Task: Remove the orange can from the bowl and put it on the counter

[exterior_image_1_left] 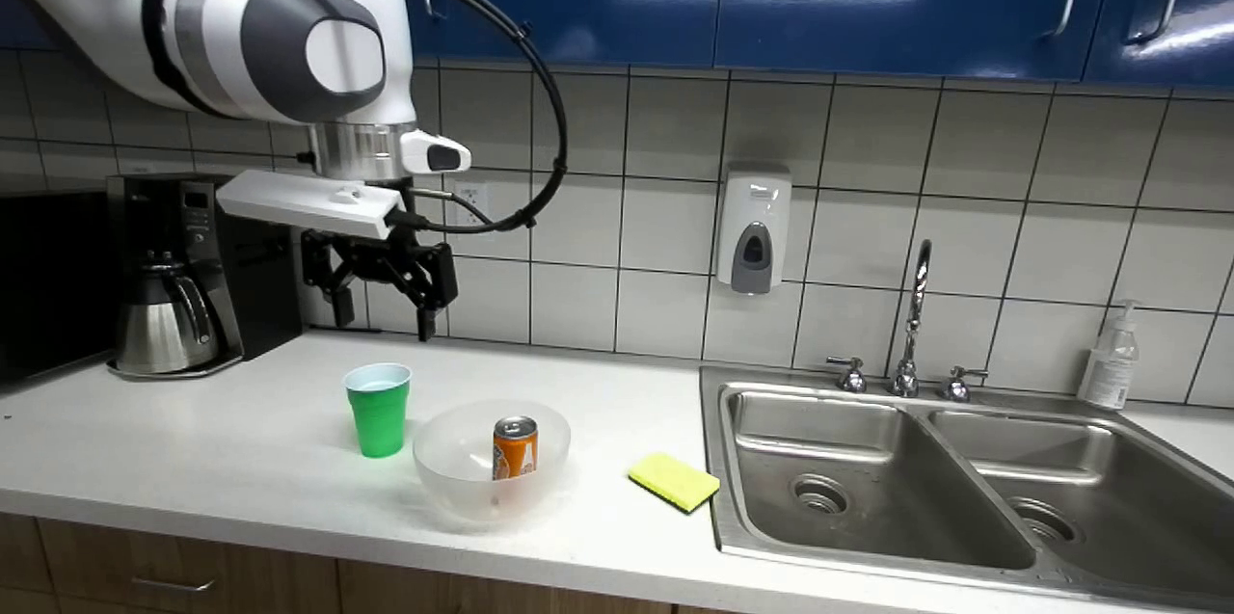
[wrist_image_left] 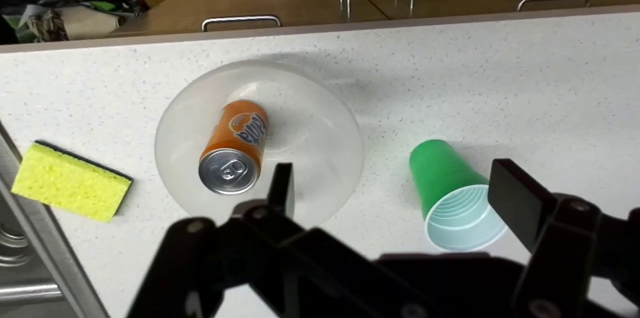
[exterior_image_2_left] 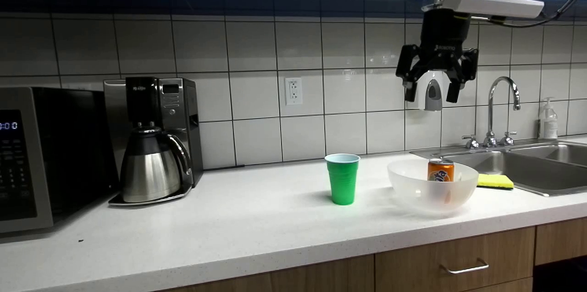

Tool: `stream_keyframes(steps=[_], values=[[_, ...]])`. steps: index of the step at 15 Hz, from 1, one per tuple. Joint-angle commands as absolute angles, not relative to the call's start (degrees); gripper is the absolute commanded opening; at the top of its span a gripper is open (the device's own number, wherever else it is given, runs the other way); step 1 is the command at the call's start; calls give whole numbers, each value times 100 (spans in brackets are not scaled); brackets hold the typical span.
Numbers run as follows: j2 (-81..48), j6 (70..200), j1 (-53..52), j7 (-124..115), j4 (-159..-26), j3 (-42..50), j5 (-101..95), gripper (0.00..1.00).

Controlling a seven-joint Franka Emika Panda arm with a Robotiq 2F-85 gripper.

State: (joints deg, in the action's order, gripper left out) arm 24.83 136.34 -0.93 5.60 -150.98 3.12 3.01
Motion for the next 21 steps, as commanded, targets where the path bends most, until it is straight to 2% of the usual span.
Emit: stream_keyframes(steps=[1, 10, 21], values=[[2178, 14153, 127, 570, -15160, 363, 89, 100], [1026, 15041, 344, 585, -14955, 583, 32, 100], [-343, 15288, 511, 289, -14117, 664, -438, 100]])
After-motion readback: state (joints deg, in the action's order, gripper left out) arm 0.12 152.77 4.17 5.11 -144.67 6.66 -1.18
